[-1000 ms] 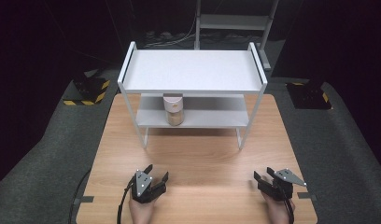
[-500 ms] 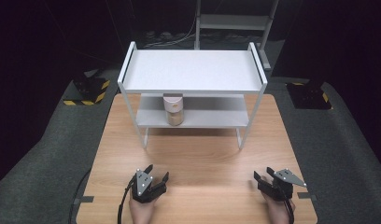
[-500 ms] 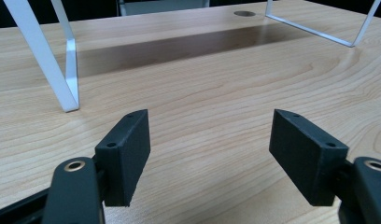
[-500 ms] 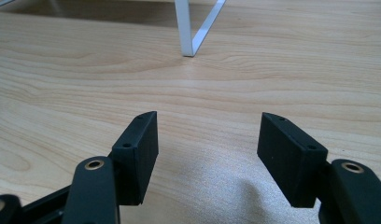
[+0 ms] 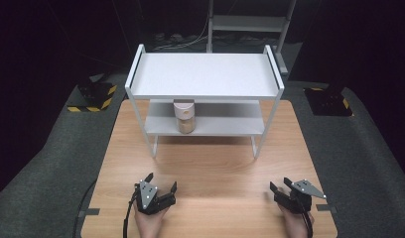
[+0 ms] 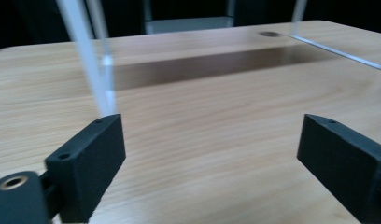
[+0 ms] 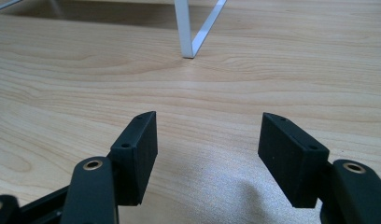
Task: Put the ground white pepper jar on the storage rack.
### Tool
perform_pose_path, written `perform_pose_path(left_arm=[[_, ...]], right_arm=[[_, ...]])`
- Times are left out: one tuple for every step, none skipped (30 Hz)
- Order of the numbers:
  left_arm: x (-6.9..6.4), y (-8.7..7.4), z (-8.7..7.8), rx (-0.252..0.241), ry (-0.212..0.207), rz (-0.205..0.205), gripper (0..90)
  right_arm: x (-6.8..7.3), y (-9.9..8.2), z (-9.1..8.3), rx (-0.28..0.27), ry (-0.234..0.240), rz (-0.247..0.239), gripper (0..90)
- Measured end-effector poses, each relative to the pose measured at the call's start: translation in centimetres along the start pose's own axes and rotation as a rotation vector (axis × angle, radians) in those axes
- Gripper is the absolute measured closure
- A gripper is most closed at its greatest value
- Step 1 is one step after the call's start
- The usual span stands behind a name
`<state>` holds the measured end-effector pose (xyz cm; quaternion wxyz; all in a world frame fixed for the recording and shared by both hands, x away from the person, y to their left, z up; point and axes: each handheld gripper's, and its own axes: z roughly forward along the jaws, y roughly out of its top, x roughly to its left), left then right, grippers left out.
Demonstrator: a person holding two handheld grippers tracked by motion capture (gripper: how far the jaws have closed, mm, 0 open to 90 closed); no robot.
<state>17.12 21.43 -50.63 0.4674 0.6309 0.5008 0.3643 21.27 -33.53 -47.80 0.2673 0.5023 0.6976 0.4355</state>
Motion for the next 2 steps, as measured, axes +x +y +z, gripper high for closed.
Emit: perform_pose_path(left_arm=[[0.4, 0.05, 0.06, 0.005, -0.006, -0.046, 4.7], [0.4, 0.05, 0.06, 0.005, -0.006, -0.046, 4.7]], right_arm=[[0.01, 0.0, -0.01, 0.0, 0.0, 0.0, 37.0], [0.01, 0.0, -0.01, 0.0, 0.0, 0.0, 37.0]])
